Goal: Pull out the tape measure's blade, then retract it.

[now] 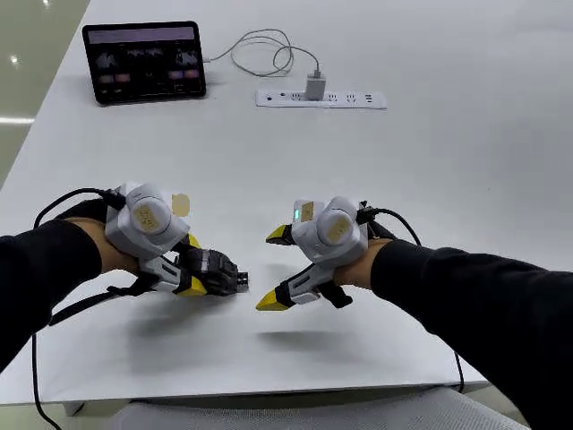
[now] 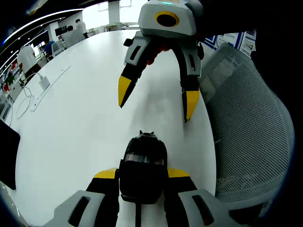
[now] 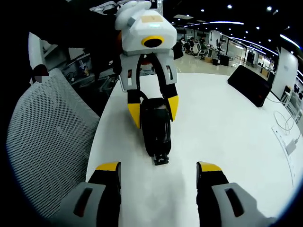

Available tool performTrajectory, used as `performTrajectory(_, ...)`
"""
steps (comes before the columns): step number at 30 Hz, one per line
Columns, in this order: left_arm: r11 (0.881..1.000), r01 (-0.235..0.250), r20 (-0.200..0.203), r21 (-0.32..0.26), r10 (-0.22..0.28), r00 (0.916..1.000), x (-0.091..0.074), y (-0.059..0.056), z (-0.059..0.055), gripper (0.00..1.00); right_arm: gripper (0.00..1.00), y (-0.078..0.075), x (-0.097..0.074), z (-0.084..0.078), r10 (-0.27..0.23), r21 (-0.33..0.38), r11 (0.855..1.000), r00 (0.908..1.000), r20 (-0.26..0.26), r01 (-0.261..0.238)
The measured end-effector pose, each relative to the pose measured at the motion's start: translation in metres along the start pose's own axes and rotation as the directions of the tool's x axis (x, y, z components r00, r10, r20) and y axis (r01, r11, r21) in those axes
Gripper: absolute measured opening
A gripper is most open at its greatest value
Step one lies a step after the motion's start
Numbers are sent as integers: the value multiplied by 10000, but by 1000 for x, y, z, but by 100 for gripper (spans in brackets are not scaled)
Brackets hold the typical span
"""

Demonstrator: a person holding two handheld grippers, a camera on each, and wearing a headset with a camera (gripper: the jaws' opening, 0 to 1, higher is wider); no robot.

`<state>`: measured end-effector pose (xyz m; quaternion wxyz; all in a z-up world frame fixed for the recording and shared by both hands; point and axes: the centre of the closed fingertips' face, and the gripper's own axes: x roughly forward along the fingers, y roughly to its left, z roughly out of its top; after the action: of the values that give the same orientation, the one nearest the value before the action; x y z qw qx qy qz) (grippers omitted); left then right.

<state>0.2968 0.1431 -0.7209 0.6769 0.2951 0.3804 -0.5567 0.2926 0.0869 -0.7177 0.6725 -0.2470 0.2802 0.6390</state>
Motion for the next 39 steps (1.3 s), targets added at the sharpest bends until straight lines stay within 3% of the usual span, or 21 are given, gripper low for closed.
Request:
performTrajectory(6,10000,50,-75,41,-50,10000,0,1,-1,32,50,-3,12,4,106,-252,9996,9999,55,-105)
performTrajectory(8,10000,52,-91,50,-52,9999,1,1,-1,32,47,-6,16,1,14,-305,9995,9999,-151,-19)
performTrajectory(15,9999,102,-65,34,-101,9999,1,1,-1,32,35,-9,27,-6,162,155,9998,9998,-151,-160)
performTrajectory(21,10000,69,-53,-56,-69,10000,2,2,-2,32,22,-7,32,-7,338,-11,9994,9991,-265,-338)
performTrajectory(39,9999,27,15,-136,-27,10000,2,1,-1,32,13,-3,48,-13,479,-952,9939,9961,-736,-548)
